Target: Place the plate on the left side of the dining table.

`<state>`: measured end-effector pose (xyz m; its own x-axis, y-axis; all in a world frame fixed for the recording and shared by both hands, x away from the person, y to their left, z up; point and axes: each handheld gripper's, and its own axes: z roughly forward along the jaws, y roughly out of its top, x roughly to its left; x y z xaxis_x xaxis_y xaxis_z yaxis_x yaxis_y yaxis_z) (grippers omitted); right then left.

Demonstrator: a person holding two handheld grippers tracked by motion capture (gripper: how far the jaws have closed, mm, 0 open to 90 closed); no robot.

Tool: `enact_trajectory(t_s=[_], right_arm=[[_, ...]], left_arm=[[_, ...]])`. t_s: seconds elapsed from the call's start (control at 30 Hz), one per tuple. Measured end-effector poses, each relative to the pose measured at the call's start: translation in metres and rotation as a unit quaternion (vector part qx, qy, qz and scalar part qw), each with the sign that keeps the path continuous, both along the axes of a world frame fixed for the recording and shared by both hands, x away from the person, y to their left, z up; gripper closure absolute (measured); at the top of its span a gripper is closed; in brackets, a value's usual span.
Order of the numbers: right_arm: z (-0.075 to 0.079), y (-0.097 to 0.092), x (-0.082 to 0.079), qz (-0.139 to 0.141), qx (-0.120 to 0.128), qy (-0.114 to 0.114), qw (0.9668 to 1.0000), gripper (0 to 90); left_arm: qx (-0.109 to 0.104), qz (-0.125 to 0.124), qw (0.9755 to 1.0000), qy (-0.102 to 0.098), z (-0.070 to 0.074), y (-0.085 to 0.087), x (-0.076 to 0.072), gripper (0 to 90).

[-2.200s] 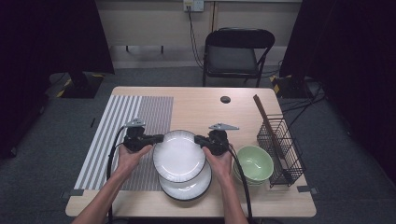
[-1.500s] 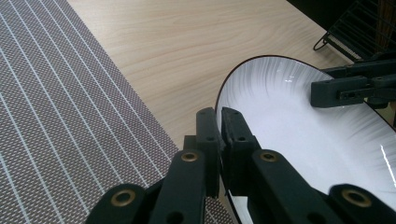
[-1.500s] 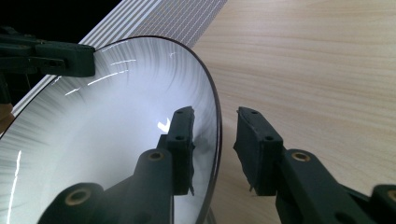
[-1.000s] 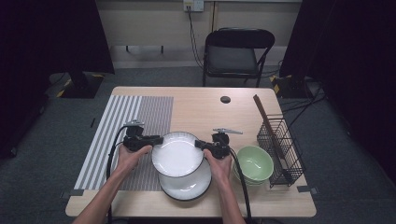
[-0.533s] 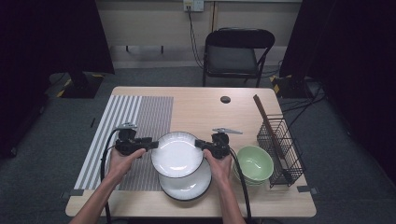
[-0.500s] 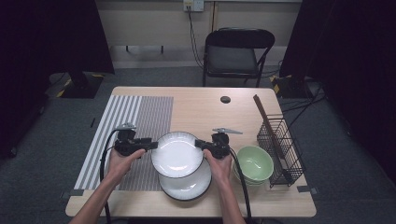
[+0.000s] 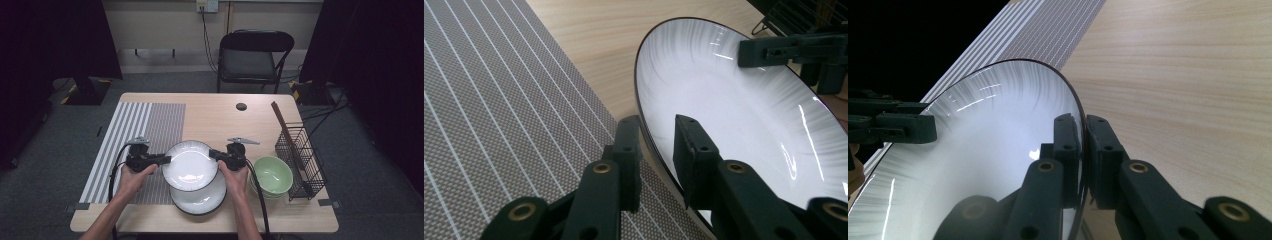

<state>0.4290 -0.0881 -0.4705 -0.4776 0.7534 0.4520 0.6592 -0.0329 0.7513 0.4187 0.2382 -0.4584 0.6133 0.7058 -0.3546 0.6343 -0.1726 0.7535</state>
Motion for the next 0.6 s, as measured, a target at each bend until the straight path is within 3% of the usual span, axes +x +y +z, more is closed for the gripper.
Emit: enact_trajectory(t_s=[0.23,0.4,0.6], right_arm=[[0.006,-0.004,-0.002,-0.010,0.009,-0.019,0.9997,85.8],[0.010,-0.004,-0.004,-0.013,0.003,-0.036,0.9993,85.8],[0.012,-0.004,-0.005,-0.014,0.001,-0.040,0.9991,85.9]], left_arm=[[-0.008,0.014,0.9998,-0.011,0.007,-0.004,0.007,80.1],[-0.014,0.020,0.9995,-0.018,0.007,-0.004,0.008,82.1],[-0.012,0.021,0.9994,-0.026,0.008,-0.004,0.008,82.6]])
